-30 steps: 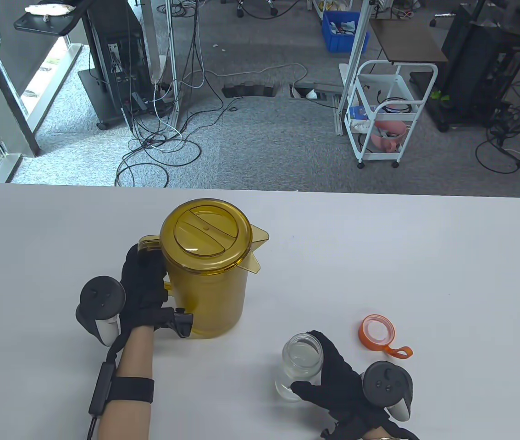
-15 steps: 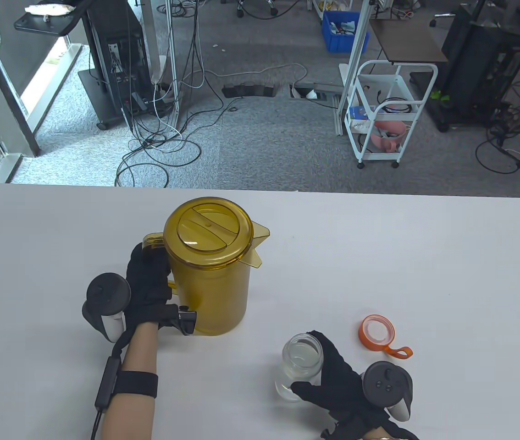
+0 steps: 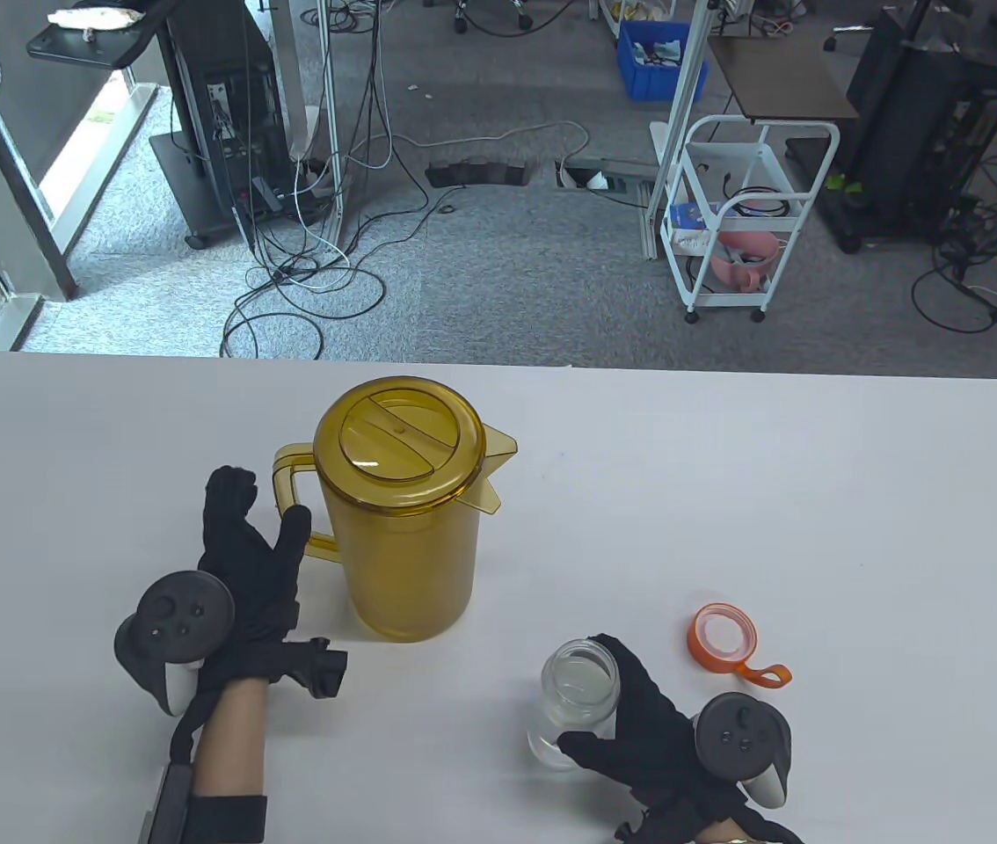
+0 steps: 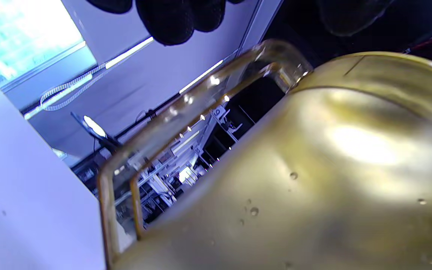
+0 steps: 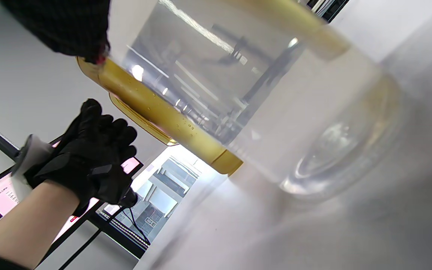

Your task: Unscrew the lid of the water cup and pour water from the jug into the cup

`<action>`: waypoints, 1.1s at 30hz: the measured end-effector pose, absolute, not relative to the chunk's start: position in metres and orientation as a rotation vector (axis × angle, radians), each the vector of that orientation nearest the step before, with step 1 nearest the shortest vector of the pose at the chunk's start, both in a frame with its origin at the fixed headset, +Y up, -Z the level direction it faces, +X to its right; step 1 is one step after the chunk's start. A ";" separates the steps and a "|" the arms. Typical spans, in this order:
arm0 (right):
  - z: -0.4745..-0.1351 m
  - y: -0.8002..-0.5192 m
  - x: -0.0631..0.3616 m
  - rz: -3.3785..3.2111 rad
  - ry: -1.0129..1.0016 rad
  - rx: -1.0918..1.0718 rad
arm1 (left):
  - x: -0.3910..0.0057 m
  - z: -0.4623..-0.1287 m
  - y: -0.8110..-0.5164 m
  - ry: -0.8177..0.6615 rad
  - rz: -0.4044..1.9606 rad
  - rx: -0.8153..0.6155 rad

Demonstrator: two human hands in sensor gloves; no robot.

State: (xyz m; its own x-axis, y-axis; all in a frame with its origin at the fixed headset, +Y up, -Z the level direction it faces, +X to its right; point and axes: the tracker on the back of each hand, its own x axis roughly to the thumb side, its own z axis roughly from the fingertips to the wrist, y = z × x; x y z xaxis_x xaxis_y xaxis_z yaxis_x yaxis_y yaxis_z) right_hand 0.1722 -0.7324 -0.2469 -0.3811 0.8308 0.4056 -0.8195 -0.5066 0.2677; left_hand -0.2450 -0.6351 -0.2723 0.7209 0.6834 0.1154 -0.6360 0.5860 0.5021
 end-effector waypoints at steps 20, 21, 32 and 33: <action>-0.246 -0.733 0.172 2.018 0.040 0.599 | -0.088 -0.168 -0.655 -0.205 -0.054 0.500; -0.246 -0.733 0.172 2.018 0.039 0.599 | -0.087 -0.169 -0.659 -0.200 -0.058 0.480; -0.239 -0.718 0.191 2.136 0.050 0.616 | -0.086 -0.184 -0.691 -0.261 -0.109 0.211; -0.239 -0.714 0.194 2.153 0.038 0.612 | -0.085 -0.184 -0.691 -0.265 -0.113 0.206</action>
